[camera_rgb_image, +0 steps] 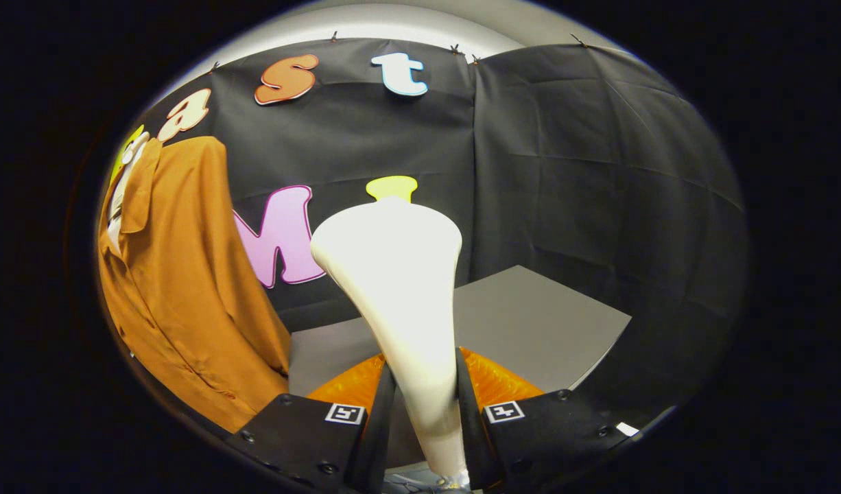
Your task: Iron the clothes twice with a garment steamer, once on the left side and once on the right side.
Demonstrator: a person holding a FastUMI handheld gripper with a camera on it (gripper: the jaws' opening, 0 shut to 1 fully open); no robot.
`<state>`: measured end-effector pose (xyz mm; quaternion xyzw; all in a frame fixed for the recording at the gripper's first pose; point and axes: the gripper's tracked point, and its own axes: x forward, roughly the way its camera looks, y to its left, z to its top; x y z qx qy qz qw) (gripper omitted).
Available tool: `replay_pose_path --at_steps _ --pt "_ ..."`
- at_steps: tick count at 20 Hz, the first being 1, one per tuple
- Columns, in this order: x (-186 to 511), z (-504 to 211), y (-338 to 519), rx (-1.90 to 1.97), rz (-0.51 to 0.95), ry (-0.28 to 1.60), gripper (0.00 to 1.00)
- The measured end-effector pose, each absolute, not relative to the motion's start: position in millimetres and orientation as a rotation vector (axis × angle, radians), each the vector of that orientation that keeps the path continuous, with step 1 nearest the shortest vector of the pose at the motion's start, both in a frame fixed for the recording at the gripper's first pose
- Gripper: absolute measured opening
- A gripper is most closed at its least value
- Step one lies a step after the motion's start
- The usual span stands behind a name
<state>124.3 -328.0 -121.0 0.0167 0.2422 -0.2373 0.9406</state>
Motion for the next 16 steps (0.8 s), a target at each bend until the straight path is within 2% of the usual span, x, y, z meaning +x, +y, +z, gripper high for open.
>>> replay_pose_path --at_steps 8,16 --pt "131.5 -114.2 -213.6 0.006 -0.387 0.469 0.49" --pt "152.4 -108.9 -142.0 -0.023 -0.333 0.448 0.49"
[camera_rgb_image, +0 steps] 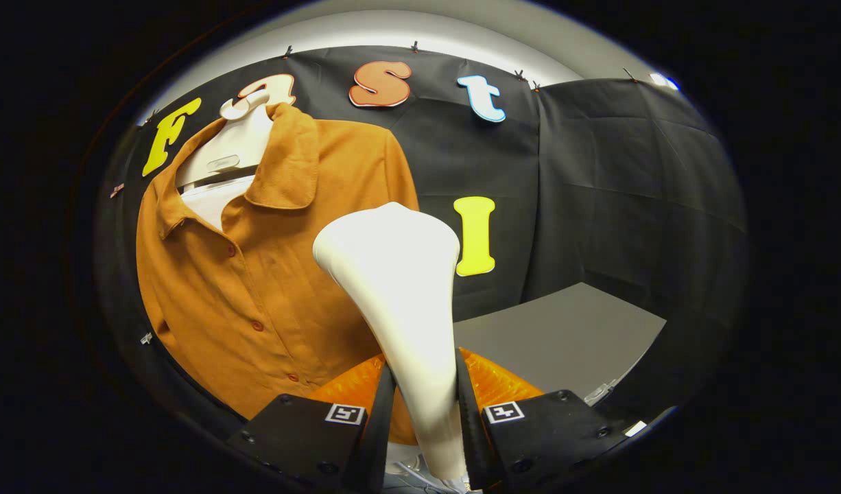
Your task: Iron the clothes twice with a garment steamer, once on the left side and once on the right side.
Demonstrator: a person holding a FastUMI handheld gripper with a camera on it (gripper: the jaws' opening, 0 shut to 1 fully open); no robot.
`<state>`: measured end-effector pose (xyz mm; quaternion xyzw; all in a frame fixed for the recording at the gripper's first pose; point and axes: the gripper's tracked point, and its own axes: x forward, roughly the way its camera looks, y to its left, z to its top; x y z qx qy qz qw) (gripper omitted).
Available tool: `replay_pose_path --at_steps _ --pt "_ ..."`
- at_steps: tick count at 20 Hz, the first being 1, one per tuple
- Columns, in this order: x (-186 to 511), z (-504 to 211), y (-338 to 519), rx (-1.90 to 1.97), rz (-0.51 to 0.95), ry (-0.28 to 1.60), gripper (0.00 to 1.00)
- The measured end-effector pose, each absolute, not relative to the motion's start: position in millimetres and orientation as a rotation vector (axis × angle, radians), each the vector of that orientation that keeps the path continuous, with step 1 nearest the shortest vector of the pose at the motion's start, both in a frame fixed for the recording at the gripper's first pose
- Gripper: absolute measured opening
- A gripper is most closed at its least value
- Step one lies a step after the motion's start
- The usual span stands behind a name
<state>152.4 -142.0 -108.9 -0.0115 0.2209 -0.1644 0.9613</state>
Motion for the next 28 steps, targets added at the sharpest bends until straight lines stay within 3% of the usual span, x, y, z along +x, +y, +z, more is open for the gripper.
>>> replay_pose_path --at_steps 6,14,28 --pt "175.1 -117.7 -100.4 -0.040 -0.284 0.458 0.49" --pt "187.5 -136.3 -93.5 -0.070 -0.324 0.504 0.49" --pt "166.6 -222.0 -102.7 -0.067 -0.375 0.729 0.49"
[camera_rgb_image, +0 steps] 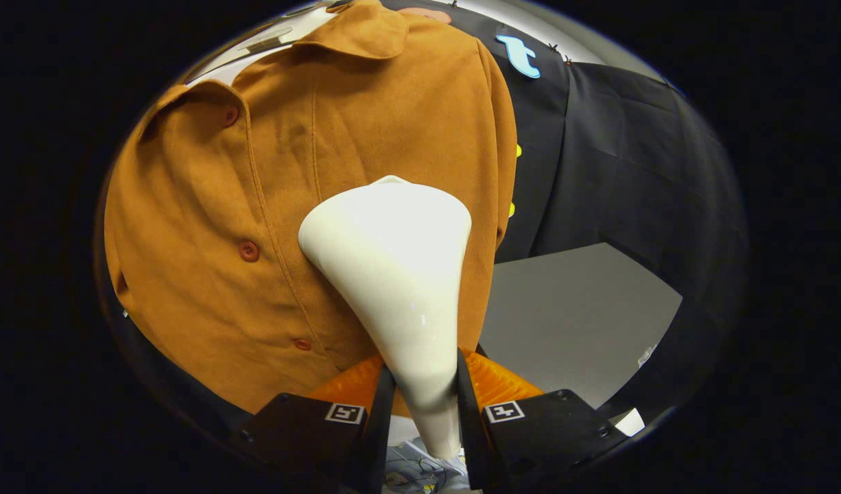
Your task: Iron the clothes twice with a garment steamer, once on the left side and once on the right side.
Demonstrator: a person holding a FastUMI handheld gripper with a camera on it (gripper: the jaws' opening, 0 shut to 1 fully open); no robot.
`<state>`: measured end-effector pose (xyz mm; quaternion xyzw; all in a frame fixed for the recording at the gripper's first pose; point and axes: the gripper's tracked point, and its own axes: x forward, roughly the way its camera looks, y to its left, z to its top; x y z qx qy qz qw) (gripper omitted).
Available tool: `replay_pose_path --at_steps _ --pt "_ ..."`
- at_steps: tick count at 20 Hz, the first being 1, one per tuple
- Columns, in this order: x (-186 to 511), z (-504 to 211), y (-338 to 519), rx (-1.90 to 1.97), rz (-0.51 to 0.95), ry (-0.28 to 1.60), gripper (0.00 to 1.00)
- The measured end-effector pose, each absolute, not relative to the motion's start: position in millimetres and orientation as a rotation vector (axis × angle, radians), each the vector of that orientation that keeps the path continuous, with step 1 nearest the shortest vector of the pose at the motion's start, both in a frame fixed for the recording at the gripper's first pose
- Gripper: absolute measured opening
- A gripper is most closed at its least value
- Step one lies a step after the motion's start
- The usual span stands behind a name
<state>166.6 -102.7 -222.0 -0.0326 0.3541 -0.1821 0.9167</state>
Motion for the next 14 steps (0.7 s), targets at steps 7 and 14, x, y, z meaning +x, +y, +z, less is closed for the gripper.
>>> replay_pose_path --at_steps 7,14 --pt "153.8 -274.4 -116.6 -0.049 -0.393 0.863 0.49" --pt "128.8 -309.3 -126.1 -0.018 -0.397 0.965 0.49"
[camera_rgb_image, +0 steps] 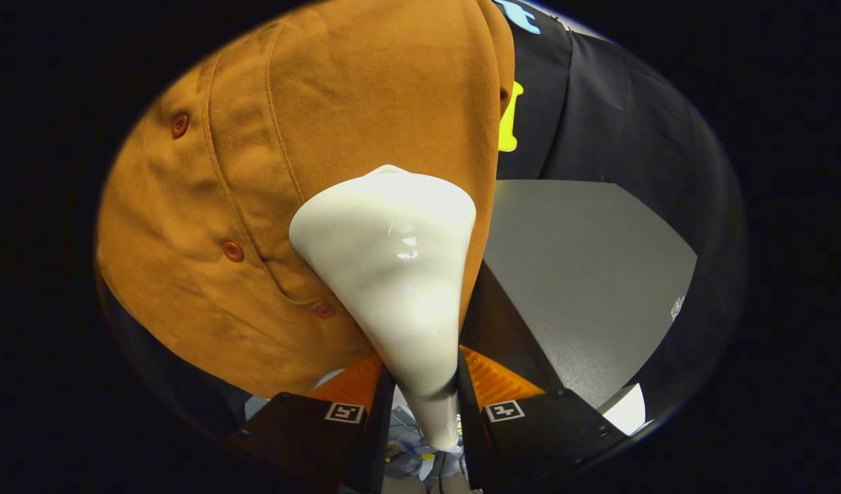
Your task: Iron the clothes twice with a garment steamer, once on the left side and once on the right side.
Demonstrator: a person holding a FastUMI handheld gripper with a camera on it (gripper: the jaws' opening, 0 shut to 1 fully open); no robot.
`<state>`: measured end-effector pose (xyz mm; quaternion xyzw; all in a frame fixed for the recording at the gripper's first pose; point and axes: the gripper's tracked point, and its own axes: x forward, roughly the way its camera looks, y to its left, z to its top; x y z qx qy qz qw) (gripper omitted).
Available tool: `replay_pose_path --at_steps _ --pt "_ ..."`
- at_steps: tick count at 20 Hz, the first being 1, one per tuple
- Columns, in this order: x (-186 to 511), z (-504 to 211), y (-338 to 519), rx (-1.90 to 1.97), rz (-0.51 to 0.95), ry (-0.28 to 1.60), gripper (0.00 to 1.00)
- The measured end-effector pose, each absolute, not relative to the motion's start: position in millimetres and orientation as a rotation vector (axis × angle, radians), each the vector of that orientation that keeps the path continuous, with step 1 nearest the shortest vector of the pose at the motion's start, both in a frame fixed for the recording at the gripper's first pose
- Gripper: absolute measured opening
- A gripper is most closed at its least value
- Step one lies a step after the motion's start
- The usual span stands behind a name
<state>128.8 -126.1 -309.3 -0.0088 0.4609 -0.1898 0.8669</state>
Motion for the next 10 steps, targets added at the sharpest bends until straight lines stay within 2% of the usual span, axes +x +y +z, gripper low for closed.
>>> replay_pose_path --at_steps 4,10 --pt "125.2 -296.6 -125.9 -0.027 -0.402 0.942 0.49" --pt "135.5 -212.3 -102.0 -0.046 -0.367 0.737 0.49"
